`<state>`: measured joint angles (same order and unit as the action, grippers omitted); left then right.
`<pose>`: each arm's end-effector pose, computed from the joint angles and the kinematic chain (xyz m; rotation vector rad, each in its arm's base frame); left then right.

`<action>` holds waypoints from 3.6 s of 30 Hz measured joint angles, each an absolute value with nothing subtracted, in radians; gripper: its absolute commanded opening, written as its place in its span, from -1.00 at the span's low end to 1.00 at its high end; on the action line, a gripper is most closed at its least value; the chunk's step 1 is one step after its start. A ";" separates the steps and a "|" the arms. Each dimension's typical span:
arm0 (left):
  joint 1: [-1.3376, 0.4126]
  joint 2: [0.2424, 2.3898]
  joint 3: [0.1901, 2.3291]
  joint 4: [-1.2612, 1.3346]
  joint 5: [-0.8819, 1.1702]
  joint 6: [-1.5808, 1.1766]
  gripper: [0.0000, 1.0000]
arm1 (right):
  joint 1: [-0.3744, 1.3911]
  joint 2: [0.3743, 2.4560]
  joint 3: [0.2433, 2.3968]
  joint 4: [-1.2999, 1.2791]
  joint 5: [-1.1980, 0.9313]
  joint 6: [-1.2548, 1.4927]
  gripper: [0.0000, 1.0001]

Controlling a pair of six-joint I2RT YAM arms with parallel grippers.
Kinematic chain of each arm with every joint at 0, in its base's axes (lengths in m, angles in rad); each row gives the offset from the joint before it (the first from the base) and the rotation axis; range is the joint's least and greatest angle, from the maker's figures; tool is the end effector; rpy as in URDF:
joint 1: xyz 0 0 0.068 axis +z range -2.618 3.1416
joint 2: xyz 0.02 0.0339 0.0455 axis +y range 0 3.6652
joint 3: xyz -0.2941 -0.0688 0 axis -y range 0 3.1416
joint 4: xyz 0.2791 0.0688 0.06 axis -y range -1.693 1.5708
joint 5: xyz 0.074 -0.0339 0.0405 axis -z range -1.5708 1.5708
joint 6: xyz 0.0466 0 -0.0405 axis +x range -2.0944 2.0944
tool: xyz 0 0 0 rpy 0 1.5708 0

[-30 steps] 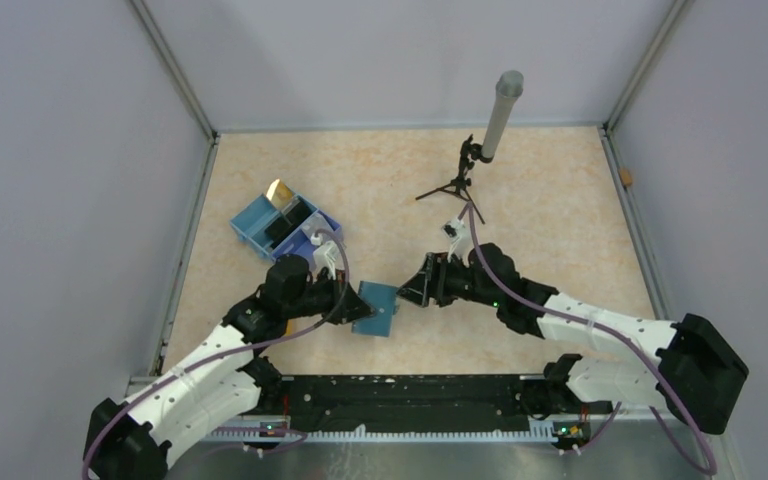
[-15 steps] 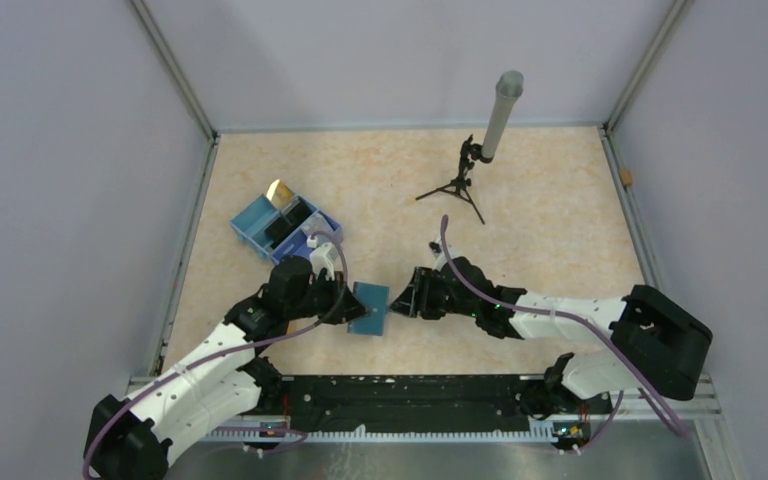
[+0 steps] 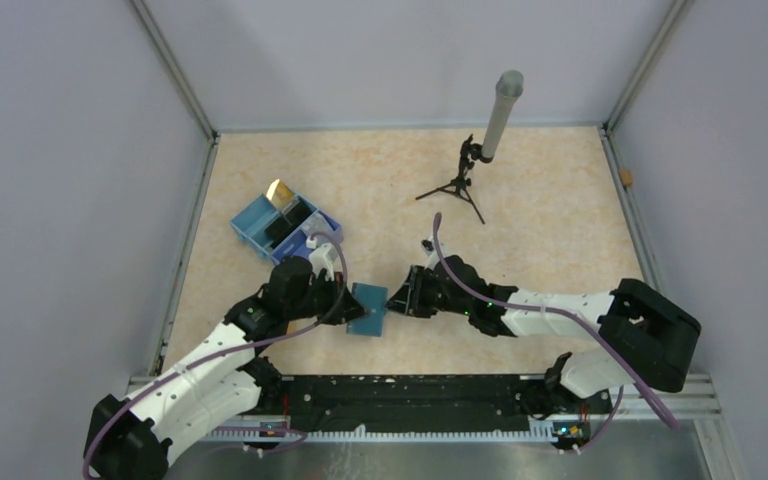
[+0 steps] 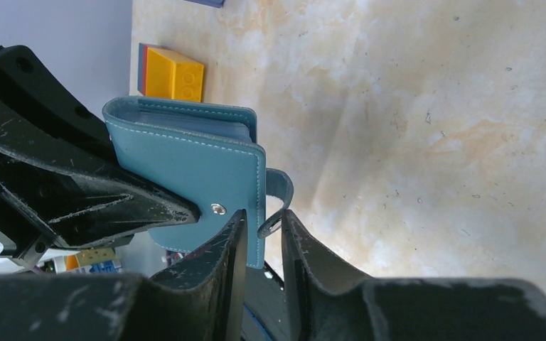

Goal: Put the credit cards into the card holder
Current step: Close the card holder at the center of the board.

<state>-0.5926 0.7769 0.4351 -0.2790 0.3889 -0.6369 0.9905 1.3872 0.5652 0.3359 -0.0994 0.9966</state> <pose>0.1466 -0.1200 0.2145 0.1863 2.3591 -1.0771 0.1643 0.2590 0.1828 -0.0629 2.3345 1.2422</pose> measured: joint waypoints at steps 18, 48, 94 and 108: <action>-0.593 0.777 0.436 -0.294 0.372 -0.645 -1.00 | 1.000 1.429 0.578 0.334 -0.118 0.999 -0.92; -0.594 1.001 0.411 -0.187 0.320 -0.685 -1.00 | 1.007 1.597 0.548 0.555 -0.171 0.950 -1.00; -0.605 1.092 0.410 -0.143 0.357 -0.632 -1.00 | 1.013 1.690 0.523 0.723 -0.205 0.935 -1.00; -0.605 1.098 0.412 -0.150 0.350 -0.625 -1.00 | 1.017 1.733 0.521 0.793 -0.208 0.930 -1.00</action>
